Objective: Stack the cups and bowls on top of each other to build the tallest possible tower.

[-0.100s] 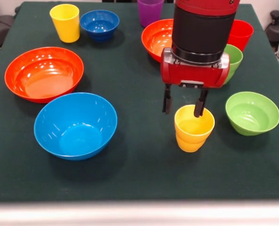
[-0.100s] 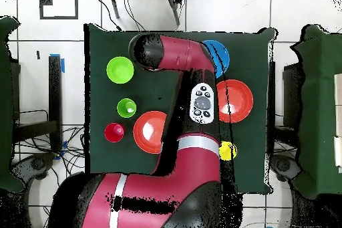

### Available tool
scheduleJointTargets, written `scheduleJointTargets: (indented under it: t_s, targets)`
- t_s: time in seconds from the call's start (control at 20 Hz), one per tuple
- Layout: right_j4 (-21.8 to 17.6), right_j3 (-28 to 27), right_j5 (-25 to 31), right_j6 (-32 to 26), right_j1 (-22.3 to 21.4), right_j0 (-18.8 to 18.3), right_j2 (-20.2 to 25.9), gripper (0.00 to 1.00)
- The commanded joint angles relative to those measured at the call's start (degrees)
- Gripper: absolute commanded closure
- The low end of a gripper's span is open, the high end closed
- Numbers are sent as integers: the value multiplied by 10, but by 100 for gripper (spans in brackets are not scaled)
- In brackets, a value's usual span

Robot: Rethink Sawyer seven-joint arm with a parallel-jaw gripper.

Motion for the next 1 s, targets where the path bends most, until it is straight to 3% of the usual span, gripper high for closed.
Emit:
scheduleJointTargets:
  t_s: [0.05, 0.45, 0.7, 1.0]
  targets:
    - [-12, 52, 16, 42, 16, -4, 36, 0]
    - [-17, 87, -19, 49, 19, 3, 39, 0]
    - [-18, 87, -25, 46, 31, 3, 44, 0]
    - [-20, 78, -75, 64, 54, 9, 41, 0]
